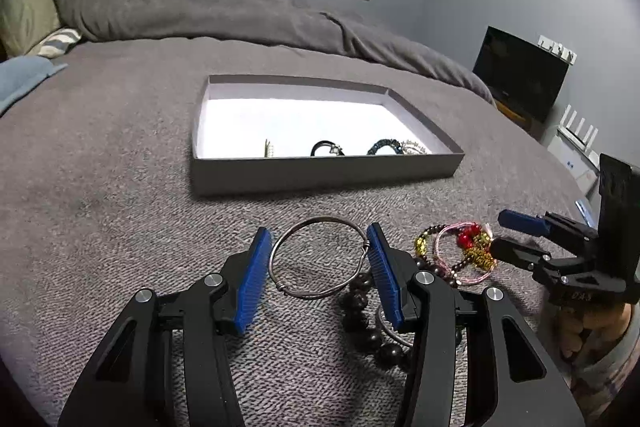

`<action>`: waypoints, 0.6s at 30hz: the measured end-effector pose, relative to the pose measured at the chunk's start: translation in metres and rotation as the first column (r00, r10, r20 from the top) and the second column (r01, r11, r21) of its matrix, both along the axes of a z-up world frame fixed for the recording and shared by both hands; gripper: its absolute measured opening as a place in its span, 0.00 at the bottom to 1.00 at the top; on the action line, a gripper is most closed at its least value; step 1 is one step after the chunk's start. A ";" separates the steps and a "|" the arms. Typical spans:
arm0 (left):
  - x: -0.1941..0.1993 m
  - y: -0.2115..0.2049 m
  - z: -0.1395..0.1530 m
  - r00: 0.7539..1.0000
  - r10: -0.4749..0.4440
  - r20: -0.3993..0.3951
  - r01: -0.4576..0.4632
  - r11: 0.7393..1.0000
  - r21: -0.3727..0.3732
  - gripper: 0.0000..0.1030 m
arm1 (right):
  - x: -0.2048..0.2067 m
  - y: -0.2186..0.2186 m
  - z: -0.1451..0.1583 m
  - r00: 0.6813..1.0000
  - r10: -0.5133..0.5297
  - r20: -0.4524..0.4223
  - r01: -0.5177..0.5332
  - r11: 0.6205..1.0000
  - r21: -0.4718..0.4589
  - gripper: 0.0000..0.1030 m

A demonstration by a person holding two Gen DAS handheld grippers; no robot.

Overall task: Organize jewelry
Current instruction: 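Move both grippers back to the remaining bracelets, then close the right gripper on the red-gold bracelet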

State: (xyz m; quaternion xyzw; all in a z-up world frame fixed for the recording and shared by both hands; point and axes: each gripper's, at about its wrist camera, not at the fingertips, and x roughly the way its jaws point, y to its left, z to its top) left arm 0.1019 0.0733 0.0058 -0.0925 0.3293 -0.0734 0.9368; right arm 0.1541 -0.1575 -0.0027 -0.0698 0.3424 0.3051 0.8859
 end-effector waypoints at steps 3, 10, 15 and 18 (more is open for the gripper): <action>0.001 -0.003 0.000 1.000 -0.007 0.002 0.007 1.000 0.012 0.49 | 0.000 0.002 -0.001 1.000 0.012 -0.012 -0.012 1.000 0.000 0.54; 0.001 -0.007 -0.002 1.000 -0.020 0.002 0.020 0.999 0.025 0.49 | 0.009 0.015 -0.006 0.999 0.031 -0.043 -0.033 0.999 -0.031 0.53; 0.000 -0.008 -0.003 1.000 -0.022 0.001 0.022 0.999 0.027 0.49 | 0.016 0.024 -0.013 0.997 0.032 -0.070 -0.037 0.997 -0.070 0.47; 0.000 -0.009 -0.004 1.000 -0.024 0.000 0.024 0.999 0.032 0.49 | 0.017 0.022 -0.013 0.998 0.016 -0.065 -0.020 0.998 -0.065 0.33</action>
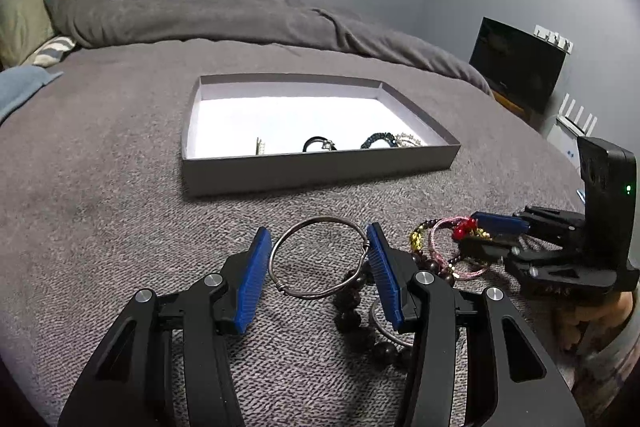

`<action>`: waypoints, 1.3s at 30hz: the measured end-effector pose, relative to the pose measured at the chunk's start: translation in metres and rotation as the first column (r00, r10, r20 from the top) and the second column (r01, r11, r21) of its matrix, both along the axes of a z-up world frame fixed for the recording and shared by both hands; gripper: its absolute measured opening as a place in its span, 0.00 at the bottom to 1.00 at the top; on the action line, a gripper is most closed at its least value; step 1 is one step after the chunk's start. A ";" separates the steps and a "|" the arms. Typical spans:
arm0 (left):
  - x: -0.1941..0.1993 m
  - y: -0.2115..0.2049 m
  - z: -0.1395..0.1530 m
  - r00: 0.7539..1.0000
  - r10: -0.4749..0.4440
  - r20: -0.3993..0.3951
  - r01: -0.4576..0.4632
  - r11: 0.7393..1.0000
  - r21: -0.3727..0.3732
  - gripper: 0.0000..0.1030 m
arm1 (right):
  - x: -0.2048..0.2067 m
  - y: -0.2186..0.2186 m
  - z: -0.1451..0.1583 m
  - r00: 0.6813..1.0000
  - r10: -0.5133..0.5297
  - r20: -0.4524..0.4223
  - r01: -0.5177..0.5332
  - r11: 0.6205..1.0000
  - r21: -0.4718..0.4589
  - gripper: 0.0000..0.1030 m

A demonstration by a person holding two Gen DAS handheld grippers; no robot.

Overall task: Organize jewelry
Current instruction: 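Close the right gripper on the red-gold bracelet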

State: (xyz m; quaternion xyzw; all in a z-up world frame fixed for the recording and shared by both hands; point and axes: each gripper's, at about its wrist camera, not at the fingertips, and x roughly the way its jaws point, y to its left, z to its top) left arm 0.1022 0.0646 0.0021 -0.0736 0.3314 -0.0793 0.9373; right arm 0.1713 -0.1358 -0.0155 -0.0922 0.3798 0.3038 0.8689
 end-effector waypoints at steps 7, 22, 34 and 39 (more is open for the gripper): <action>-0.001 0.001 -0.001 1.000 0.004 0.003 -0.004 1.000 -0.004 0.49 | -0.005 -0.009 0.008 1.000 -0.003 0.027 0.002 0.999 0.049 0.21; -0.002 0.000 -0.001 1.000 0.002 0.002 -0.002 1.000 0.002 0.49 | -0.003 -0.034 0.030 0.999 -0.028 0.027 0.022 0.980 0.198 0.11; -0.003 -0.002 -0.001 1.000 -0.004 0.002 0.004 1.000 0.005 0.49 | -0.005 -0.027 0.024 0.999 -0.026 0.033 0.021 0.990 0.142 0.29; -0.002 -0.003 -0.001 1.000 -0.007 0.003 0.007 1.000 0.006 0.49 | -0.009 -0.001 0.009 0.999 0.022 0.032 -0.023 1.000 0.015 0.30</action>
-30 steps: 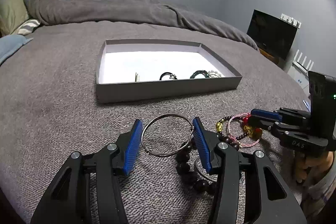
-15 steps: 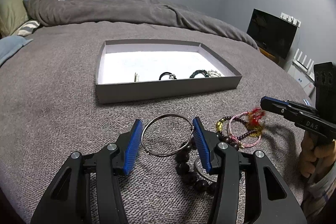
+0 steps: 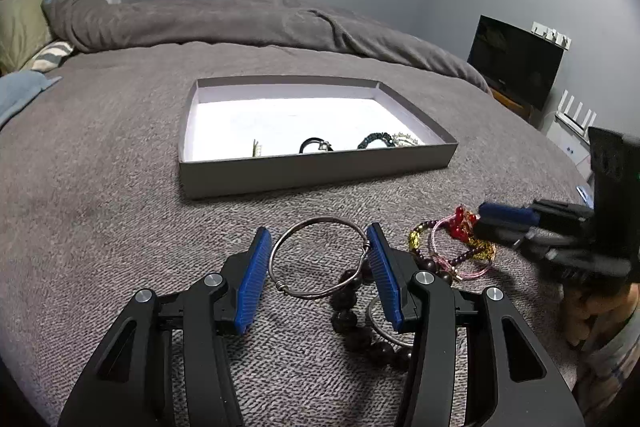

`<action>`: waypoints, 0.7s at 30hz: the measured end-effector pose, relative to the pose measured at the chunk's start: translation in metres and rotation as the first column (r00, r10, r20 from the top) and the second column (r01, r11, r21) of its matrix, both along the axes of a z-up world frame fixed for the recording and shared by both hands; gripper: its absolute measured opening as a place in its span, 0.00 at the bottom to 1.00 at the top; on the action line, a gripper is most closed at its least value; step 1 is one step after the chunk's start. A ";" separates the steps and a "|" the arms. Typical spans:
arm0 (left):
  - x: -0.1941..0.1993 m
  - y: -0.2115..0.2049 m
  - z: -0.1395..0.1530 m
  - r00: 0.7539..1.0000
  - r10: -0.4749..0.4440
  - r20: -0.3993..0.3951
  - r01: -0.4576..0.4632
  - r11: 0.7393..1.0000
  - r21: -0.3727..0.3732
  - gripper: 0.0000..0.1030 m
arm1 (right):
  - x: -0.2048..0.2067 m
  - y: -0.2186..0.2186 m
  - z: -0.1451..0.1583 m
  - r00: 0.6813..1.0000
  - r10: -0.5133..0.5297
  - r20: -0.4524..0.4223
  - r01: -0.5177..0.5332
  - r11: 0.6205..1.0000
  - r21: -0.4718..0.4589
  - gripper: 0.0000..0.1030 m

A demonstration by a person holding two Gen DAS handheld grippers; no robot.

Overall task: Organize jewelry
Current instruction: 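Close the right gripper on the red-gold bracelet, then grasp the silver hoop with the left gripper while the right carries the red-gold bracelet into the tray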

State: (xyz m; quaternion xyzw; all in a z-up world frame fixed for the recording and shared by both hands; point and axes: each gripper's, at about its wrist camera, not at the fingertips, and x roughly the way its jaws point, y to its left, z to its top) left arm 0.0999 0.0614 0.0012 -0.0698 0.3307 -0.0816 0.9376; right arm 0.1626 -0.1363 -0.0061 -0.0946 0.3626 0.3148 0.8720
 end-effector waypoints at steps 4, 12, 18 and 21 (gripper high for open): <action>0.001 -0.001 -0.001 1.000 -0.003 -0.002 0.003 1.000 0.002 0.49 | 0.001 0.011 -0.008 1.000 0.006 0.008 -0.005 0.998 -0.059 0.28; 0.000 0.000 0.000 1.000 -0.001 0.003 0.001 1.000 0.001 0.49 | 0.000 -0.001 0.001 1.000 -0.015 0.025 0.015 1.000 -0.001 0.02; -0.001 0.001 0.002 1.000 0.002 0.013 -0.002 1.000 -0.003 0.49 | 0.000 -0.020 0.021 0.999 -0.030 0.038 0.025 0.991 0.132 0.01; -0.002 0.001 0.003 1.000 0.004 0.020 -0.004 1.000 -0.005 0.49 | 0.002 -0.031 0.032 1.000 -0.017 0.020 0.012 0.975 0.222 0.01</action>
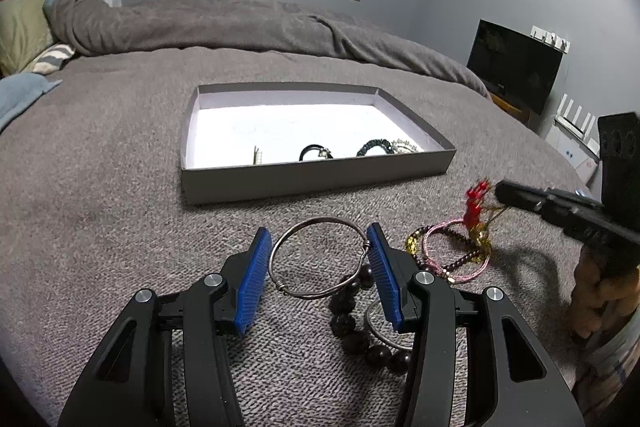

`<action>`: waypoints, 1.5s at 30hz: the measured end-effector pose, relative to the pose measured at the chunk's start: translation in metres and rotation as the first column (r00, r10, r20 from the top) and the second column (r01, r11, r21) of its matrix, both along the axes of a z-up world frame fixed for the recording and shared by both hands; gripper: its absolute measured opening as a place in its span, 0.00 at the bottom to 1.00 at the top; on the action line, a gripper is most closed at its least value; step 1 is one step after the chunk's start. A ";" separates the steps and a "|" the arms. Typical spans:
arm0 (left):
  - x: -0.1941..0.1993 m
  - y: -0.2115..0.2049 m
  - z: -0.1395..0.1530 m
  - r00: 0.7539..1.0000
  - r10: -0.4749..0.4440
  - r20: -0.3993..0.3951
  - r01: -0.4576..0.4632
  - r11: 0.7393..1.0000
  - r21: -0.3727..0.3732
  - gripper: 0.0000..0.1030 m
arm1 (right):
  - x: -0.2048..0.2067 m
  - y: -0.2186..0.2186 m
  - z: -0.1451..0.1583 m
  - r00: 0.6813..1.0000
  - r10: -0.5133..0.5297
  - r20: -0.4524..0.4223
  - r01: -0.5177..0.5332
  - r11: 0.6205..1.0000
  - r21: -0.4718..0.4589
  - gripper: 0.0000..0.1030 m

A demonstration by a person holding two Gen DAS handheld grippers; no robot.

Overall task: Organize jewelry
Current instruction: 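Grasp the silver hoop with the left gripper while the right carries the red-gold bracelet into the tray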

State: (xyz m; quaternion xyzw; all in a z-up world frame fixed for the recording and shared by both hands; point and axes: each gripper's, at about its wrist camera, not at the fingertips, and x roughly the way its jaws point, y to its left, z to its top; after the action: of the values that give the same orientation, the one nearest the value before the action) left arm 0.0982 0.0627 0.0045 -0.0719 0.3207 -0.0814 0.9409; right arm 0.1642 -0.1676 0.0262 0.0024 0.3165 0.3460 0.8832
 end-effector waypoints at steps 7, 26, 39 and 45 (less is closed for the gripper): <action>0.003 -0.002 0.006 1.000 -0.005 0.013 0.005 1.000 -0.007 0.49 | 0.008 -0.011 0.019 1.000 -0.006 0.002 0.006 0.996 0.083 0.01; 0.026 -0.002 0.032 0.998 -0.009 0.068 0.009 1.000 0.006 0.49 | 0.034 -0.028 0.060 0.998 -0.040 0.048 0.031 0.985 0.170 0.01; 0.097 0.015 0.043 0.998 0.032 0.046 -0.036 0.996 0.083 0.49 | 0.104 0.003 0.073 0.997 -0.045 0.066 0.038 0.994 0.106 0.01; 0.152 0.027 0.031 0.998 0.049 -0.037 -0.045 0.994 0.095 0.49 | 0.145 0.026 0.058 0.998 -0.052 0.033 0.050 0.998 0.040 0.01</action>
State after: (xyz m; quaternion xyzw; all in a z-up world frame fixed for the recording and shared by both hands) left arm 0.2506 0.0900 0.0355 -0.0365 0.3408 -0.0426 0.9385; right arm 0.3089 -0.1419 0.0846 0.0217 0.2945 0.3294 0.8968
